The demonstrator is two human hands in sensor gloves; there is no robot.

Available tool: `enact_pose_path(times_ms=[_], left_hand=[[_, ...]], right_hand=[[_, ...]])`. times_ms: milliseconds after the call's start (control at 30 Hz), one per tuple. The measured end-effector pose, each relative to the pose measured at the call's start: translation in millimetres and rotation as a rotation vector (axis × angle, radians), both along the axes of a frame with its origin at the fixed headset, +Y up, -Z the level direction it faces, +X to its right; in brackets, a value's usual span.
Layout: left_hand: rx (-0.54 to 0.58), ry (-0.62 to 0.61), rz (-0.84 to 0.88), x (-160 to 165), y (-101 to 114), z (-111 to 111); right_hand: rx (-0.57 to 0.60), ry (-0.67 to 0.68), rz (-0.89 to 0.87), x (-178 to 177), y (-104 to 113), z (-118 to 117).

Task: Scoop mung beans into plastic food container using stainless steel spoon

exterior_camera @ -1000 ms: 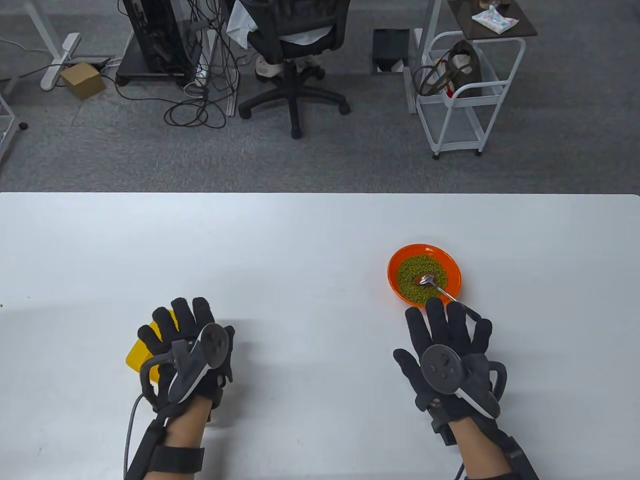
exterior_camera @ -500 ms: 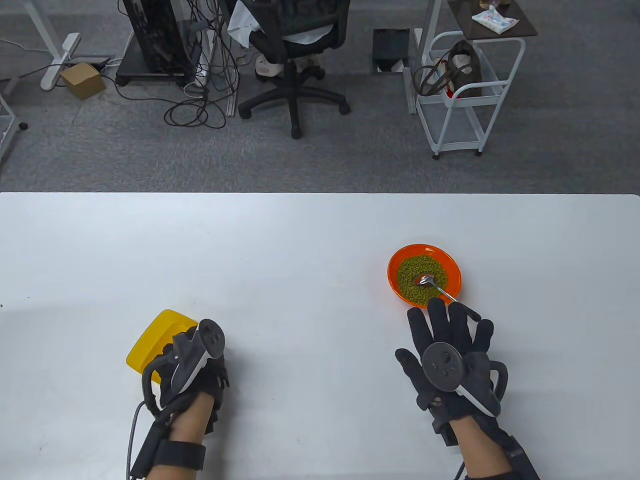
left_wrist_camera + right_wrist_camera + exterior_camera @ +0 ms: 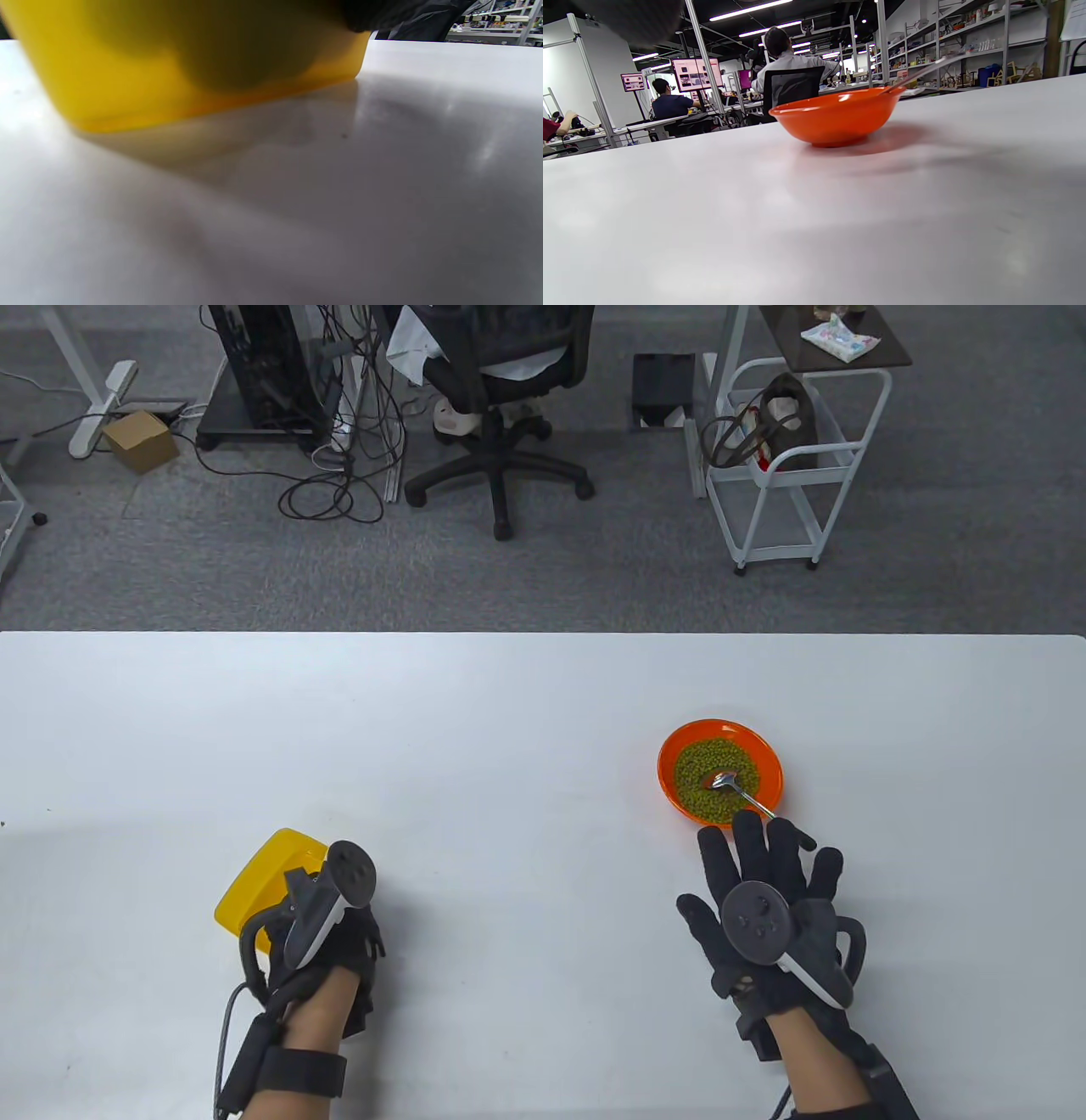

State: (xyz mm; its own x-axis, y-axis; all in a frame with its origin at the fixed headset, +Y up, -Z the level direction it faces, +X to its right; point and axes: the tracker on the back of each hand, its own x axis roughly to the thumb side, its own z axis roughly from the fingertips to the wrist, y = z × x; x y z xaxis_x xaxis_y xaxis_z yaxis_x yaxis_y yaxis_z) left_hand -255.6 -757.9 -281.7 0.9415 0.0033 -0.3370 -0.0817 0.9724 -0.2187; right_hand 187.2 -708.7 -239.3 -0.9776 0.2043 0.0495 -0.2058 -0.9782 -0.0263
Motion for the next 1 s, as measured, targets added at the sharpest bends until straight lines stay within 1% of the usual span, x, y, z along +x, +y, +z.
enact_pose_path(times_ms=[133, 200, 300, 367, 500, 533, 600, 700, 800, 867, 1000], left_hand=[[0.055, -0.038, -0.011, 6, 8, -2], [0.091, -0.068, 0.004, 11, 16, -1], [0.13, -0.113, 0.047, 23, 33, 2], [0.165, -0.172, 0.071, 38, 47, 5], [0.186, -0.302, 0.089, 77, 64, 11], [0.186, -0.329, 0.089, 85, 65, 12], [0.182, -0.408, 0.074, 113, 66, 13], [0.147, -0.505, 0.052, 147, 64, 9], [0.146, -0.558, 0.051, 174, 61, 3], [0.119, -0.58, 0.054, 195, 56, -3], [0.07, -0.605, 0.035, 222, 44, -14]], right_hand=[[0.009, -0.004, -0.006, 2, 2, 1], [0.021, -0.003, -0.002, 4, 4, 1], [0.027, -0.017, -0.029, 8, 7, 1], [0.027, -0.021, -0.039, 10, 8, 1], [0.033, -0.02, -0.042, 11, 9, 2], [0.035, -0.018, -0.043, 11, 9, 2], [0.036, -0.013, -0.045, 11, 8, 2], [0.03, -0.005, -0.049, 11, 8, 1], [0.025, 0.0, -0.052, 11, 8, 1], [0.022, -0.002, -0.062, 12, 8, 1], [0.016, -0.001, -0.079, 14, 8, 1]])
